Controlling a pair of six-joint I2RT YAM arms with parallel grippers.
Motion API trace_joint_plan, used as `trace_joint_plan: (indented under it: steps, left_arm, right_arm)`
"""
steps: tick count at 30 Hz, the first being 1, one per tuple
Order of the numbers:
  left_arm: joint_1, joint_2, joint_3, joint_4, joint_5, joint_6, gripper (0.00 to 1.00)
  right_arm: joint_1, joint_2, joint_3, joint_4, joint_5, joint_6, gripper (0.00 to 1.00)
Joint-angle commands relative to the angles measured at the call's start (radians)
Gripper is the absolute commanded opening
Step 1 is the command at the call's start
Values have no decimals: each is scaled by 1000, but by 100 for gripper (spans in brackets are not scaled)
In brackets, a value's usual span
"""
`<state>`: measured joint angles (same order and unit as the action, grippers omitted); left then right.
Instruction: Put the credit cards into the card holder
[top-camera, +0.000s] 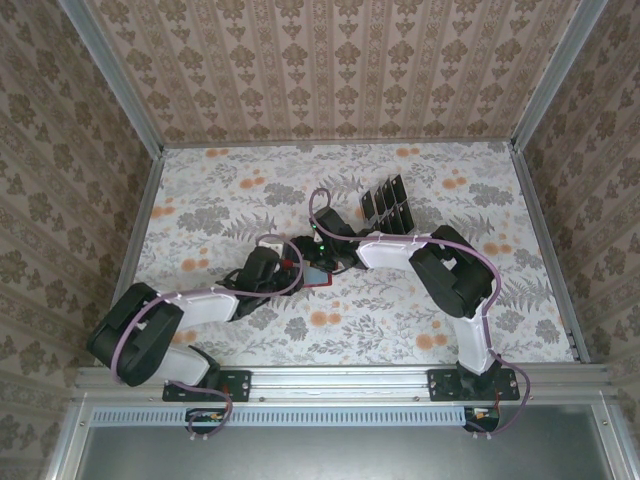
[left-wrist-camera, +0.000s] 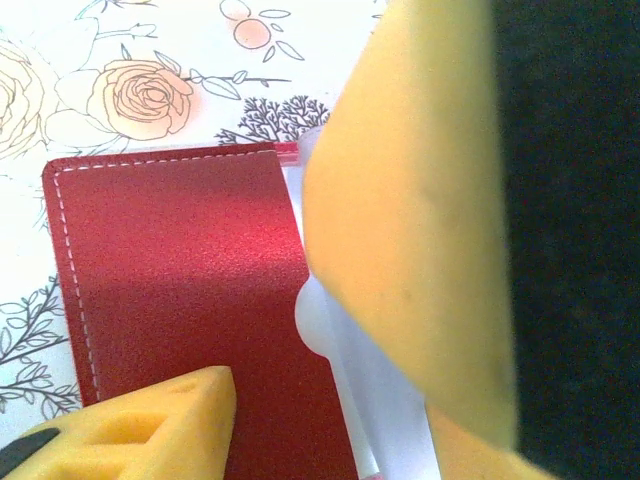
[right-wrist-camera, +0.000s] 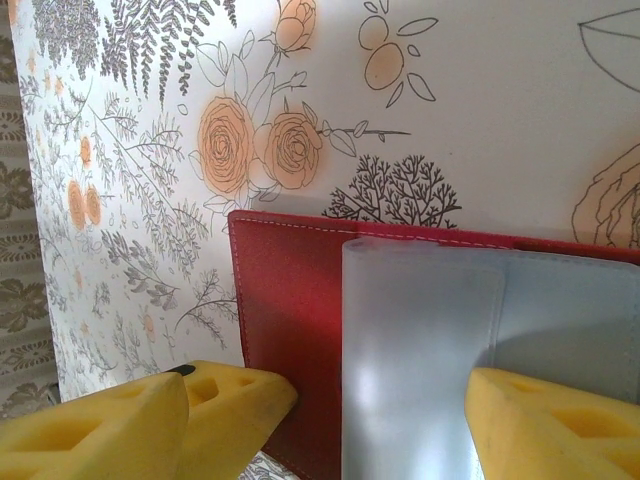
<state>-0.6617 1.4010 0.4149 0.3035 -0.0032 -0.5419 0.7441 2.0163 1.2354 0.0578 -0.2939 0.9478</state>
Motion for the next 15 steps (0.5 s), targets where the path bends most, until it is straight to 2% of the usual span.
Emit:
trace_joint_plan:
  steps: [1, 15]
  left_arm:
    - [-8, 28, 15, -40, -33, -12, 54]
    - [-9, 40, 4, -21, -34, -18, 53]
  right_arm:
    - [-6, -9, -21, -9, -17, 16, 76]
    - [-38, -85, -85, 0, -2, 14, 76]
